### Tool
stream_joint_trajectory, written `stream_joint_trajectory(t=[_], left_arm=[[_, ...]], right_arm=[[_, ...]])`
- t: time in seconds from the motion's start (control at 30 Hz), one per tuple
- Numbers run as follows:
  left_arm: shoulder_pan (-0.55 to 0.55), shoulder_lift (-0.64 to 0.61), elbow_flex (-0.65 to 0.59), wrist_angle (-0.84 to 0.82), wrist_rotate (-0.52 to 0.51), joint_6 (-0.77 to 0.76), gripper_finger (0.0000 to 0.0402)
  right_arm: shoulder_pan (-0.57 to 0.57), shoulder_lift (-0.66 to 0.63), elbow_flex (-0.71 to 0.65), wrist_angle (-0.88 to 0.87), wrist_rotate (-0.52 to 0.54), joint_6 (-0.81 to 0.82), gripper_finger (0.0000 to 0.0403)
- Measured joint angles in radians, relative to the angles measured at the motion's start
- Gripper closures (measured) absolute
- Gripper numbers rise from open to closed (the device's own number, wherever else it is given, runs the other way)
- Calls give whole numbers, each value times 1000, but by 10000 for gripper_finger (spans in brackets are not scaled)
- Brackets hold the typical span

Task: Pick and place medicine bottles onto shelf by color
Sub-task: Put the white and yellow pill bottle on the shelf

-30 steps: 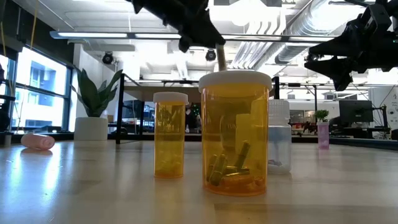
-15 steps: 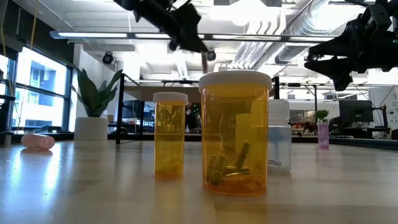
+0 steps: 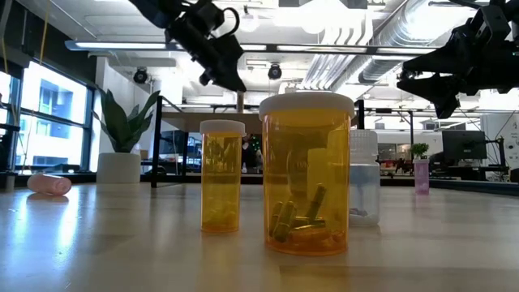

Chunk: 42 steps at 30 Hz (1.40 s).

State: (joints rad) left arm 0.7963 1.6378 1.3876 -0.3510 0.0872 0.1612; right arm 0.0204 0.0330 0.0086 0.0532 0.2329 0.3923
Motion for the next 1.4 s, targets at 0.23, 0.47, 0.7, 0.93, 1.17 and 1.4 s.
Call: stream_joint_trajectory(t=[0.23, 0.47, 0.7, 0.93, 1.17, 1.4], left_arm=[[-7, 11, 0, 2, -1, -1, 326], [-6, 11, 0, -24, 1, -46, 327], [-18, 11, 0, -56, 48, -79, 327], [-20, 11, 0, -86, 43, -83, 327], [-20, 11, 0, -93, 40, -80, 327], [-20, 11, 0, -94, 33, -80, 312]], right_arm=[[0, 0, 0, 0, 0, 0, 206], [0, 0, 0, 0, 0, 0, 206], [0, 0, 0, 0, 0, 0, 206], [0, 0, 0, 0, 0, 0, 206], [0, 0, 0, 0, 0, 0, 206], [0, 0, 0, 0, 0, 0, 206]])
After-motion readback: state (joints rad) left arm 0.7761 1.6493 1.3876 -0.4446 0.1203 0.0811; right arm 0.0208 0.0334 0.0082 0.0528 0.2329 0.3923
